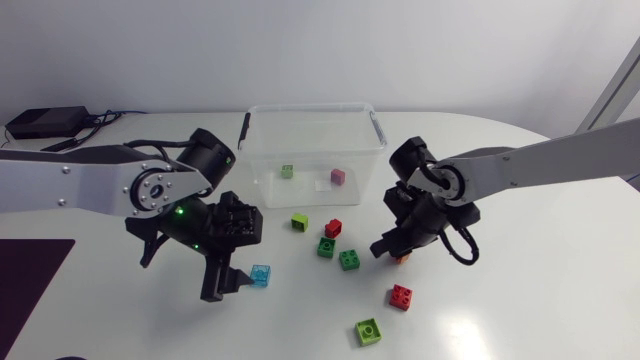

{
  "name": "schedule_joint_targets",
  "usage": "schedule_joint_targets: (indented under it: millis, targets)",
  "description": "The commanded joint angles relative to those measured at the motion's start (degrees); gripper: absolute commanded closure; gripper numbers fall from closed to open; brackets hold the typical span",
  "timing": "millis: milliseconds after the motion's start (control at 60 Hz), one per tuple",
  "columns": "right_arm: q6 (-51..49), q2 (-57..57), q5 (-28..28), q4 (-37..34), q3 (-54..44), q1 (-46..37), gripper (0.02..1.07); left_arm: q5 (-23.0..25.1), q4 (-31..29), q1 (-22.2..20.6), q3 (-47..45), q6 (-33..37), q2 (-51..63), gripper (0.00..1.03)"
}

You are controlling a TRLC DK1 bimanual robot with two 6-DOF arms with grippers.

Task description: Place the duplo bricks in the container

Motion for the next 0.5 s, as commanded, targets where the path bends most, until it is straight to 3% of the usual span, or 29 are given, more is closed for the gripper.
schedule_joint_targets:
  millis: [0,250,483]
  targets:
    - [1.1,-4.98,-0.25,-1.79,0.77,-0.18,0.9,0.1,-0.36,0.49,-1.52,3.17,2.64,0.07]
    - [1.71,-13.85,-0.52,-7.5,9.03,0.53,0.9,-0.34,1.75,-0.75,-1.78,4.31,7.29,0.07]
    - [2.85,-15.87,-1.04,-7.41,15.27,1.58,0.9,-0.69,4.04,-1.54,-0.73,4.67,11.86,0.08]
